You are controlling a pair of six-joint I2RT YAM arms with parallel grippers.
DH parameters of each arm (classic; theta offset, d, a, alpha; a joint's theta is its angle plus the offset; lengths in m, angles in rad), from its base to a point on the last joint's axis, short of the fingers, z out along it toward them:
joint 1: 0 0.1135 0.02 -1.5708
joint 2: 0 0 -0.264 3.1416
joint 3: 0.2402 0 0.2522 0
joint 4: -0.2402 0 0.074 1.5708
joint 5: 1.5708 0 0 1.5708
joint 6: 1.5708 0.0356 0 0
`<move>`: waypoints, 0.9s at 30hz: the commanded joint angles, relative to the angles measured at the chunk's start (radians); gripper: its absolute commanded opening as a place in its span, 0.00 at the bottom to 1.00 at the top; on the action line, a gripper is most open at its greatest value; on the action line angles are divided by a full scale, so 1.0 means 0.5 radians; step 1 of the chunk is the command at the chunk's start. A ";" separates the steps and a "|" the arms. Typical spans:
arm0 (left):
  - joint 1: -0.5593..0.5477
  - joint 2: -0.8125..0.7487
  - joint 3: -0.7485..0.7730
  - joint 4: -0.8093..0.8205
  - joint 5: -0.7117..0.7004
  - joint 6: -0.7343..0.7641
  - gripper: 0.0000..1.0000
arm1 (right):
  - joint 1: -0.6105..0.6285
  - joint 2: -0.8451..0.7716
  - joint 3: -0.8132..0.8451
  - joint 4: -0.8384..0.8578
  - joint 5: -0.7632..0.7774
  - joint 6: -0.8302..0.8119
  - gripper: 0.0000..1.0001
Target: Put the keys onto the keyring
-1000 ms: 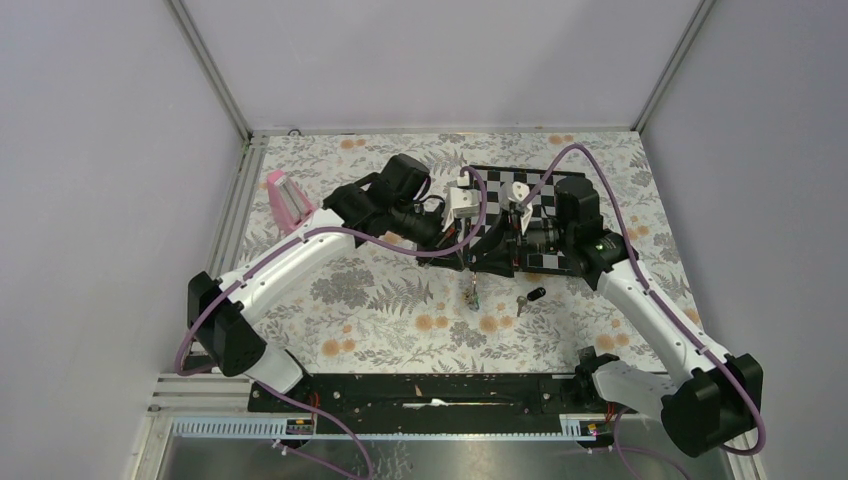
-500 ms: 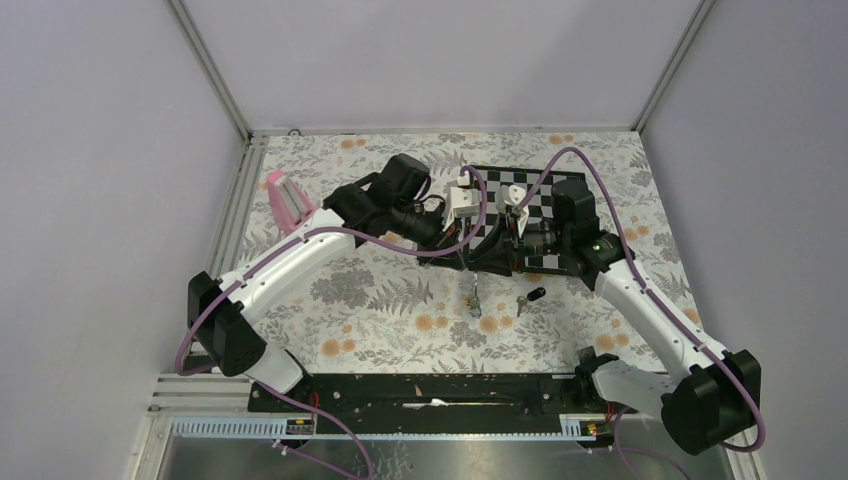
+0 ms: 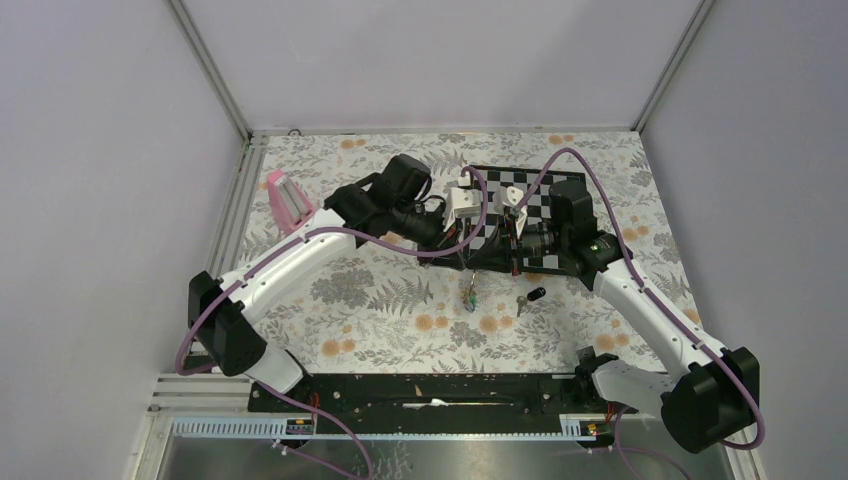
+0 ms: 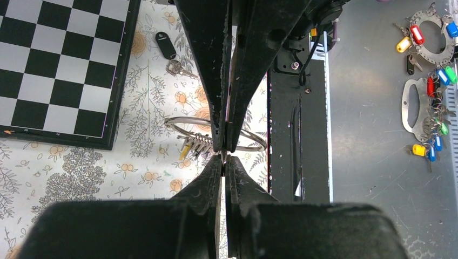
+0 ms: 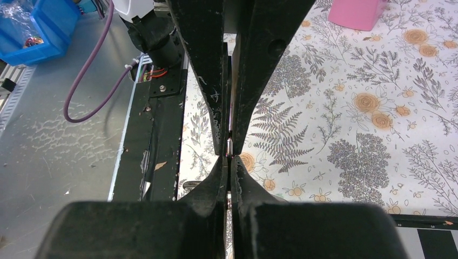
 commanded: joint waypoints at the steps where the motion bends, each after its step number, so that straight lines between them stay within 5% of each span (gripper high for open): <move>1: -0.007 -0.018 0.113 0.121 0.013 0.006 0.00 | 0.018 -0.021 -0.012 0.043 0.008 -0.024 0.00; 5: -0.001 -0.041 0.110 0.126 -0.012 0.041 0.04 | 0.014 -0.027 0.013 0.072 0.014 0.013 0.00; 9: 0.070 -0.105 0.063 0.200 0.068 0.067 0.38 | 0.001 -0.008 0.074 0.210 0.012 0.217 0.00; 14: 0.354 -0.327 -0.192 0.730 0.362 -0.231 0.61 | -0.007 0.075 0.157 0.510 0.002 0.626 0.00; 22: 0.609 -0.409 -0.434 1.615 0.554 -1.176 0.64 | -0.087 0.248 0.165 1.569 0.077 1.804 0.00; 27: 0.615 -0.429 -0.582 2.072 0.584 -1.570 0.62 | -0.151 0.278 0.145 1.814 0.195 2.124 0.00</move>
